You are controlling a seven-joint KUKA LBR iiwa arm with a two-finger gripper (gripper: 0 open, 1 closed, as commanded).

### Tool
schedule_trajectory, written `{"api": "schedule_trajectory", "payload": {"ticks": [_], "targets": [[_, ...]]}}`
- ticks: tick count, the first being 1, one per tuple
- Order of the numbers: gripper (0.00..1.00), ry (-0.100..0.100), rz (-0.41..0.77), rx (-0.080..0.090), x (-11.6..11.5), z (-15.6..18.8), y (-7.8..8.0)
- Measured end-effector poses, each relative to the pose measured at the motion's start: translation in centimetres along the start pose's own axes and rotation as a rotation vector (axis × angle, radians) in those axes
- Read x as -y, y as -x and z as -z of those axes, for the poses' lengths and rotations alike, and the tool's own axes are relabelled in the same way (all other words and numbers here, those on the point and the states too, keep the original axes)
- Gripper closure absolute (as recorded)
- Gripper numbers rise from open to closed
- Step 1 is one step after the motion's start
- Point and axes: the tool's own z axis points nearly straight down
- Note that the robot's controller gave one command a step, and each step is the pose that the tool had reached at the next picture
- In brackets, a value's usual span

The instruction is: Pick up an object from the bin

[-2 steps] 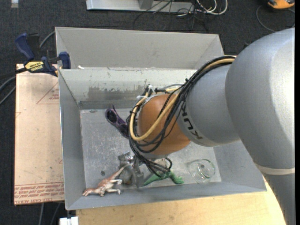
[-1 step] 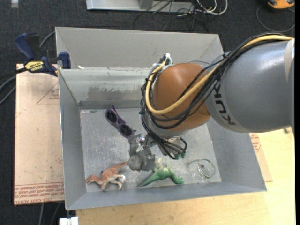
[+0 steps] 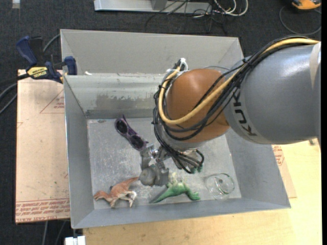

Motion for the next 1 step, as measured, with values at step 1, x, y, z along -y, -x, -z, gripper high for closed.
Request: {"api": "schedule_trajectory", "payload": {"ticks": [1], "targets": [[1.00,0.000,0.031,0.000,-0.97,9.47,2.36]]}}
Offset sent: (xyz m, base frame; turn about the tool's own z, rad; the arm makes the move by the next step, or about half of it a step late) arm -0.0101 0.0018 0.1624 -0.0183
